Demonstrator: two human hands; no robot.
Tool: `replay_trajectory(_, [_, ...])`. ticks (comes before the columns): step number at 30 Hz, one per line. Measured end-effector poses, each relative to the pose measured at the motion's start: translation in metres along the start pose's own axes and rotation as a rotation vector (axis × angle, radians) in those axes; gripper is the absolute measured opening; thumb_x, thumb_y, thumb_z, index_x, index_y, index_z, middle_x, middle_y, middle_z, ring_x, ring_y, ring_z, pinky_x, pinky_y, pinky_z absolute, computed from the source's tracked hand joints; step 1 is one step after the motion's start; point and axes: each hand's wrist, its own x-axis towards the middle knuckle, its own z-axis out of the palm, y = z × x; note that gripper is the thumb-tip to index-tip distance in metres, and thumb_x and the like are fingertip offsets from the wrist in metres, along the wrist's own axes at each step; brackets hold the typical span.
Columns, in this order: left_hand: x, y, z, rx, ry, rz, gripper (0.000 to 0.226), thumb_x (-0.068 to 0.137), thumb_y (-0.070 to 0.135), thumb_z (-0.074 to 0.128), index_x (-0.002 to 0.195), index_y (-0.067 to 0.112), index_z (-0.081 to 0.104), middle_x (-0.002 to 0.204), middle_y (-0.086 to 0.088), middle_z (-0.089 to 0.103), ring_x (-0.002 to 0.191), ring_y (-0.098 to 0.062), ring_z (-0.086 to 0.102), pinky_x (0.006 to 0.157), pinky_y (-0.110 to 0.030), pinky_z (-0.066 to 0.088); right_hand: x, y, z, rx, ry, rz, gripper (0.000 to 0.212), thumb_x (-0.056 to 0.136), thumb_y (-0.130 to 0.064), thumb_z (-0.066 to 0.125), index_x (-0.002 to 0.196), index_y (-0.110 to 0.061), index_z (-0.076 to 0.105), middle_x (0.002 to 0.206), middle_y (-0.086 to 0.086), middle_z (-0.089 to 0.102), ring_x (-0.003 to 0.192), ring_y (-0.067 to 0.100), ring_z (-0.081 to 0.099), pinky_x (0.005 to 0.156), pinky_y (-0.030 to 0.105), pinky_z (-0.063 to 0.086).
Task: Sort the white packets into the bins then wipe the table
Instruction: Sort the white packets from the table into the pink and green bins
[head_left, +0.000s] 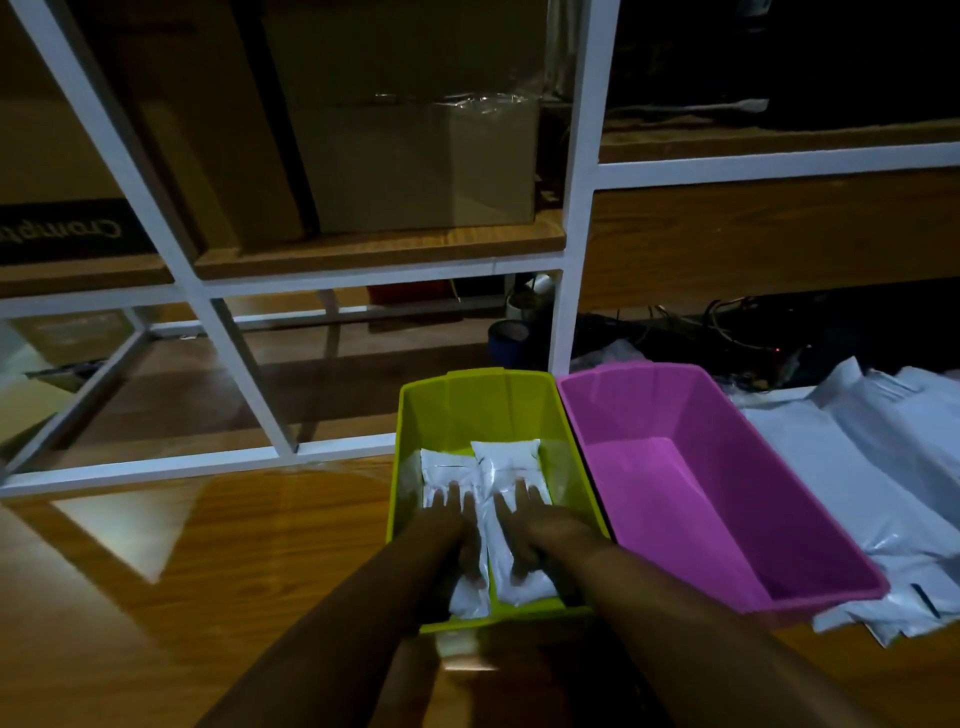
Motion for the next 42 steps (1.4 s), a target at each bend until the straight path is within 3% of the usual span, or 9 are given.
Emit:
replay_trajectory(6, [-0.018,0.019,-0.021,-0.046,0.001,-0.115,0.115,0.081,0.048,0.07,0.15,0.004,-0.01,0.158,-0.021,-0.015,0.146,-0.037,-0.008,0.119,-0.051,0.008,0.004,0.003,-0.005,0.008,0.05,-0.014,0.126,0.073,-0.033,0.082,0.151,-0.015,-0.015,0.157,0.02,-0.022,0.147,0.035,-0.009,0.117,0.053,0.017])
replay_trajectory(9, [-0.036,0.026,-0.049,-0.115,0.003,-0.109,0.089,0.091,0.043,0.06,0.151,0.004,0.008,0.16,-0.016,0.003,0.148,-0.031,-0.001,0.115,-0.029,0.029,-0.007,0.002,-0.017,-0.019,0.147,-0.045,0.125,0.071,-0.034,0.084,0.152,-0.01,-0.008,0.158,0.02,-0.017,0.148,0.034,-0.006,0.118,0.048,0.02])
replay_trajectory(11, [-0.046,0.028,-0.067,-0.145,0.149,-0.106,0.086,0.092,0.039,0.06,0.151,0.002,0.009,0.159,-0.017,-0.003,0.144,-0.031,-0.014,0.119,-0.041,0.016,-0.022,0.004,-0.031,0.019,0.249,-0.064,0.115,0.073,-0.03,0.082,0.153,-0.009,0.002,0.159,0.018,-0.012,0.148,0.032,-0.002,0.118,0.044,0.022])
replay_trajectory(13, [-0.063,0.032,-0.082,-0.215,0.273,-0.089,0.078,0.094,0.03,0.059,0.15,0.001,0.014,0.16,-0.017,-0.004,0.147,-0.033,-0.009,0.119,-0.045,0.011,-0.047,0.007,-0.045,0.101,0.363,-0.105,0.101,0.078,-0.029,0.078,0.152,-0.009,0.012,0.16,0.018,-0.005,0.148,0.031,0.005,0.117,0.04,0.024])
replay_trajectory(21, [-0.183,0.143,-0.067,-0.484,0.987,0.143,0.065,0.097,0.031,0.05,0.151,0.01,0.021,0.16,-0.003,0.008,0.148,-0.019,-0.001,0.117,-0.027,0.009,-0.217,0.052,-0.013,0.513,0.919,-0.23,0.066,0.09,-0.035,0.062,0.148,-0.02,0.034,0.159,0.003,0.022,0.146,0.019,0.021,0.114,0.033,0.025])
replay_trajectory(24, [-0.212,0.211,-0.034,-0.575,1.107,0.256,0.062,0.093,0.031,0.049,0.149,0.012,0.029,0.158,-0.001,0.017,0.148,-0.015,0.007,0.116,-0.022,0.011,-0.276,0.082,0.027,0.576,1.045,-0.188,0.058,0.092,-0.035,0.06,0.144,-0.022,0.041,0.157,0.002,0.028,0.143,0.02,0.028,0.116,0.038,0.027])
replay_trajectory(29, [-0.229,0.305,0.001,-0.641,1.142,0.363,0.058,0.092,0.031,0.045,0.143,0.006,0.04,0.153,-0.012,0.033,0.145,-0.021,0.023,0.118,-0.029,0.019,-0.351,0.131,0.087,0.617,1.136,-0.076,0.054,0.091,-0.04,0.054,0.141,-0.021,0.046,0.152,0.0,0.038,0.139,0.018,0.034,0.11,0.034,0.032])
replay_trajectory(34, [-0.217,0.37,0.004,-0.654,1.065,0.428,0.053,0.094,0.019,0.046,0.145,0.009,0.038,0.156,-0.007,0.029,0.147,-0.017,0.018,0.119,-0.032,0.018,-0.386,0.188,0.121,0.692,1.17,0.034,0.048,0.094,-0.029,0.059,0.14,-0.02,0.048,0.152,-0.001,0.039,0.139,0.017,0.032,0.109,0.032,0.032])
replay_trajectory(42, [-0.157,0.44,-0.042,-0.593,0.967,0.44,0.057,0.096,0.034,0.038,0.149,0.016,0.029,0.159,-0.002,0.02,0.146,-0.011,0.009,0.117,-0.029,0.012,-0.393,0.292,0.12,0.701,1.193,0.193,0.047,0.095,-0.031,0.056,0.141,-0.022,0.046,0.152,-0.002,0.038,0.139,0.017,0.032,0.11,0.031,0.03])
